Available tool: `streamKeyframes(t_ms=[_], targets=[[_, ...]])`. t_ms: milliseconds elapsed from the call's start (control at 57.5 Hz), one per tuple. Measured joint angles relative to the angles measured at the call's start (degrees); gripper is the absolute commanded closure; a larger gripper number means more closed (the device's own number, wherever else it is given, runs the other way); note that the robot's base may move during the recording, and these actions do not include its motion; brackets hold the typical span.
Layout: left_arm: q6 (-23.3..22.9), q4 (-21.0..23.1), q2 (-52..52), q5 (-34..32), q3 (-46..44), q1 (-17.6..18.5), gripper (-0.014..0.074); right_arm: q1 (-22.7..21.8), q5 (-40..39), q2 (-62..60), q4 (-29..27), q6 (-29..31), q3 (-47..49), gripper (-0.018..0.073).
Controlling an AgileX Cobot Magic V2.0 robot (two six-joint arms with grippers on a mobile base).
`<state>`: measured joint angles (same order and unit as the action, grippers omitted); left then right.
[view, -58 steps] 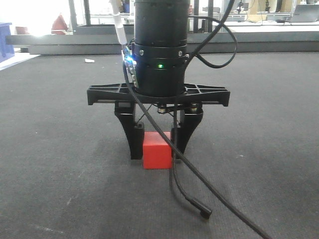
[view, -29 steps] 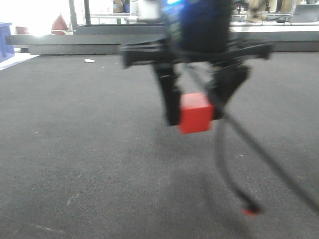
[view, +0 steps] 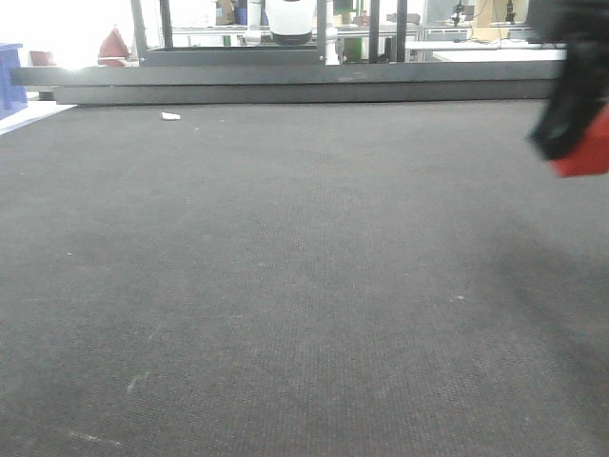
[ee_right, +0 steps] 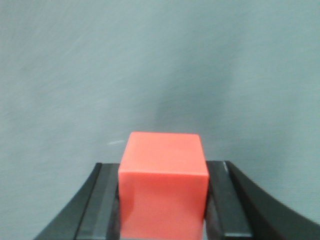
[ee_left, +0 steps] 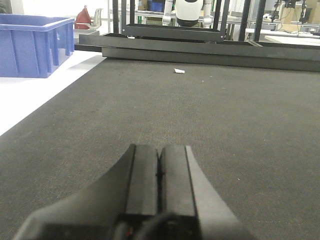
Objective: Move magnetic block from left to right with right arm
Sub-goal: 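Lift the red cube with the right gripper and raise it away, then drive the base away from the table holding the cube in the right gripper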
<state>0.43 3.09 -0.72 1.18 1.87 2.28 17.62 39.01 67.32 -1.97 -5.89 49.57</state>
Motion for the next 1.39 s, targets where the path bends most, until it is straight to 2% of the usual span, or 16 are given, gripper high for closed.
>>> streamKeyframes(t_ms=[104, 296, 365, 522, 713, 922, 1113, 1391], targets=[[0.00, 0.00, 0.00, 0.00, 0.00, 0.00, 0.0722, -5.08, -5.86, -6.27, -0.96, 3.75, -5.26, 0.0230], [0.00, 0.00, 0.00, 0.00, 0.00, 0.00, 0.0722, -12.12, -19.79, -15.50, -1.29, 4.96, -14.92, 0.0230], [0.00, 0.00, 0.00, 0.00, 0.00, 0.00, 0.0722, -13.61, -25.07, -18.71, -1.40, 5.09, -18.48, 0.0230], [0.00, 0.00, 0.00, 0.00, 0.00, 0.00, 0.0722, -14.47, -31.35, -26.87, -1.40, 5.12, -24.50, 0.0230], [0.00, 0.00, 0.00, 0.00, 0.00, 0.00, 0.0722, -14.47, -32.49, -39.59, -1.47, 5.21, -30.10, 0.0230], [0.00, 0.00, 0.00, 0.00, 0.00, 0.00, 0.0722, -14.55, -31.72, -51.23, -1.47, 5.21, -31.46, 0.0230], [0.00, 0.00, 0.00, 0.00, 0.00, 0.00, 0.0722, -14.55, -31.63, -55.97, -1.61, 5.21, -31.46, 0.0230], [0.00, 0.00, 0.00, 0.00, 0.00, 0.00, 0.0722, -14.55, -31.36, -56.62, -1.61, 5.21, -31.46, 0.0230]])
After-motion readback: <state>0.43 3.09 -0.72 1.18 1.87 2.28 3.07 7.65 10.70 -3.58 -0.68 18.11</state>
